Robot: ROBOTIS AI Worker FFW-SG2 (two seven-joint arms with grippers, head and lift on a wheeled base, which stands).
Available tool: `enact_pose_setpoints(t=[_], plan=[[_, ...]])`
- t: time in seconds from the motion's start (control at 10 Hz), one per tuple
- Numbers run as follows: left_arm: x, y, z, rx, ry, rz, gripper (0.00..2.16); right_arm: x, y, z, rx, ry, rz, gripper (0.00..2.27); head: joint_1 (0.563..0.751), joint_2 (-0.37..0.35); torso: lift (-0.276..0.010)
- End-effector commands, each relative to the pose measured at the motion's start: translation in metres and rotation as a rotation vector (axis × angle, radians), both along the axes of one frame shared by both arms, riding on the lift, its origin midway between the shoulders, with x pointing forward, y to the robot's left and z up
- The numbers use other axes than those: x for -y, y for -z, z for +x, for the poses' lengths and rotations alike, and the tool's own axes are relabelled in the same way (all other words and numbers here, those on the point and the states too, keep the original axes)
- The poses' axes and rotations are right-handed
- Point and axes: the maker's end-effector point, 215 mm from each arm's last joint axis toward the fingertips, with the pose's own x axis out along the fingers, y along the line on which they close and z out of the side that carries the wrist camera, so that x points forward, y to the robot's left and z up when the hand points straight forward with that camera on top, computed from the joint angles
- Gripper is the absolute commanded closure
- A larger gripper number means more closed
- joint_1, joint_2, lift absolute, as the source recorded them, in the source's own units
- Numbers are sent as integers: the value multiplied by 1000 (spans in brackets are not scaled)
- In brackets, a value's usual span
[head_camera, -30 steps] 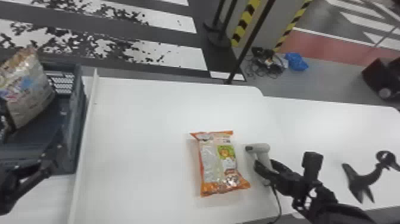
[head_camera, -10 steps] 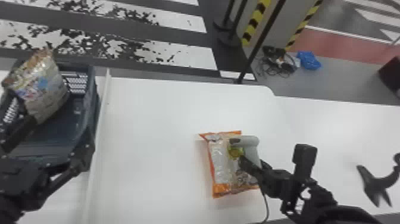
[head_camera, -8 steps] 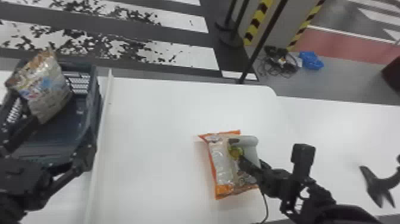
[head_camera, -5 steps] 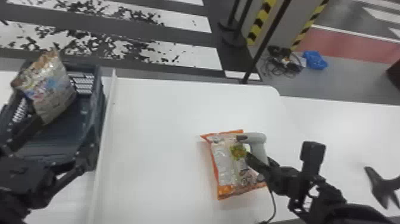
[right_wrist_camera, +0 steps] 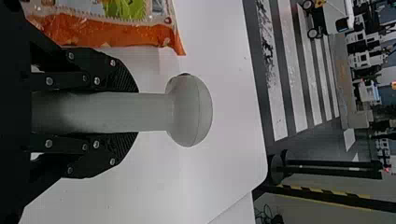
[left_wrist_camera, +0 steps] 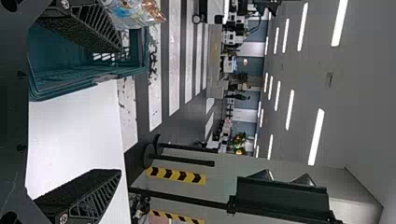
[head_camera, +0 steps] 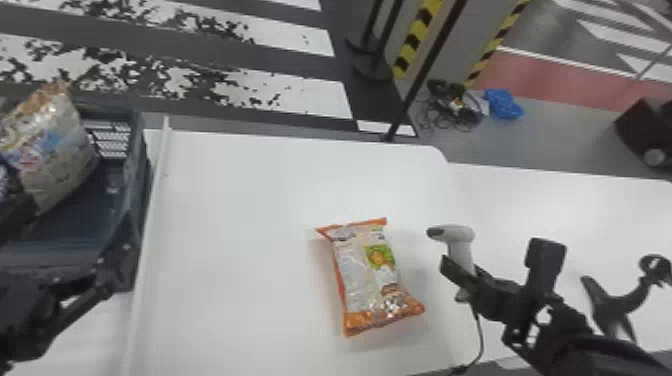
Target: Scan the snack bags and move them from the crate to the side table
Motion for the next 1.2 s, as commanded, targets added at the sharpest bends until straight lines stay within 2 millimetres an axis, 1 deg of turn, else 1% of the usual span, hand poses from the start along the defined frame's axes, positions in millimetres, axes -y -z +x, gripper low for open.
enact_pose_setpoints(t=[0.0,0.2,0.5,0.6,0.7,0.8,0.9,1.1], plan=[[0,3,0,-4,0,2,73,26,24,-3,-12,34,-26,2236,695,-350,-87],[-1,4,0,-7,0,3,73,40,46,-4,-26,53,-46,2236,695,-350,-87],[-1,6,2,-7,-1,5,73,44,61,0,-27,36,-76,2233,695,-350,-87],[-2,7,3,-8,-2,7,73,44,67,0,-33,36,-70,2115,695,-350,-87],[-2,9,4,-10,-2,6,73,45,66,3,-16,37,-77,1875,695,-350,-87],[0,10,5,-12,-2,4,73,45,64,4,-6,38,-80,998,695,-350,-87],[1,10,7,-14,-1,5,73,44,57,7,9,36,-90,-2,695,-350,-87],[1,8,10,-11,-1,6,73,38,18,11,78,40,-147,-2,695,-350,-87]])
